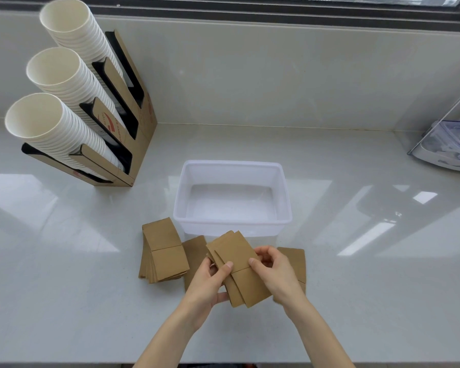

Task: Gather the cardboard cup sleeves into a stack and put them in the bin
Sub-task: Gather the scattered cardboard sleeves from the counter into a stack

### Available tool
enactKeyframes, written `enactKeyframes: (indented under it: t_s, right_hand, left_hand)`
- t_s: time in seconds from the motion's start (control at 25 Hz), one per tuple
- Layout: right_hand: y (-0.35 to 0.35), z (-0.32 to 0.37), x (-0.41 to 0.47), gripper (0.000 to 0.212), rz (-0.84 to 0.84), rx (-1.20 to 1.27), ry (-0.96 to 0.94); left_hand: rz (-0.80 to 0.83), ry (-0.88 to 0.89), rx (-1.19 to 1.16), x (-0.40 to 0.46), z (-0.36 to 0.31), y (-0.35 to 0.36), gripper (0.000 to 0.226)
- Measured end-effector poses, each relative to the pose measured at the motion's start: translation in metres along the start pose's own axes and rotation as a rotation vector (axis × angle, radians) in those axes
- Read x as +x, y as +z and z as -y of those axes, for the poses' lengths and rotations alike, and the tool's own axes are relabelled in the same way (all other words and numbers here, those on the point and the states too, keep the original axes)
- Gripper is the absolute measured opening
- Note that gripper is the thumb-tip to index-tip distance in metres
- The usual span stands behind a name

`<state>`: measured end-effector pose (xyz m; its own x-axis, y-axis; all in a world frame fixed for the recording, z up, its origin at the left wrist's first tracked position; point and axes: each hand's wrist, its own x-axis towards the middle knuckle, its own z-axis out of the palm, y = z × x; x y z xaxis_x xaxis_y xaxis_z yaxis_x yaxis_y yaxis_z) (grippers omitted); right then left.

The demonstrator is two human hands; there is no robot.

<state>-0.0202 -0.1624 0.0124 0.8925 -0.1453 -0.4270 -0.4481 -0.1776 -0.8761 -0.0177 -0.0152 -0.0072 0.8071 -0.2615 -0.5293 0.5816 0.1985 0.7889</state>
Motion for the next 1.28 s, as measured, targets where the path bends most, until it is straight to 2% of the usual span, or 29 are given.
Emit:
enactKeyframes:
  t_s: [0.24, 0.44, 0.64, 0.76, 0.92, 1.08, 1.16, 1.28]
  right_hand:
    - [-0.002, -0.001, -0.006, 0.026, 0.082, -0.059, 0.035]
    - [-0.007, -0.005, -0.010, 0.031, 0.135, -0.028, 0.075]
    - [-0.019, -0.005, -0.010, 0.027, 0.197, -0.072, 0.064]
    - [-0.026, -0.008, -0.007, 0.029, 0.243, -0.129, 0.042]
    - [-0.029, -0.010, -0.004, 0.029, 0.261, -0.238, 0.008]
    - [-0.032, -0.014, -0.004, 0.022, 0.261, -0.264, 0.005]
    - [-0.034, -0.015, -0.004, 0.014, 0.223, -0.213, 0.026]
    - [-0.039, -0.019, 0.000, 0.016, -0.031, -0.118, 0.064]
  left_hand:
    - [-0.057, 0.025, -0.027, 0.000, 0.002, 0.002, 0.039]
    - [-0.053, 0.029, -0.026, 0.000, 0.002, 0.002, 0.040]
    - [-0.031, -0.037, 0.045, 0.000, -0.009, -0.008, 0.028]
    - [-0.054, -0.005, 0.107, 0.000, -0.015, -0.014, 0.026]
    - [-0.059, 0.032, 0.303, 0.000, -0.014, -0.008, 0.029]
    - [-0.038, 0.048, 0.329, -0.001, -0.010, -0.006, 0.028]
    - [-0.036, 0.048, 0.313, -0.002, -0.008, -0.007, 0.027]
    - [-0.066, 0.044, 0.285, -0.002, -0.006, -0.009, 0.022]
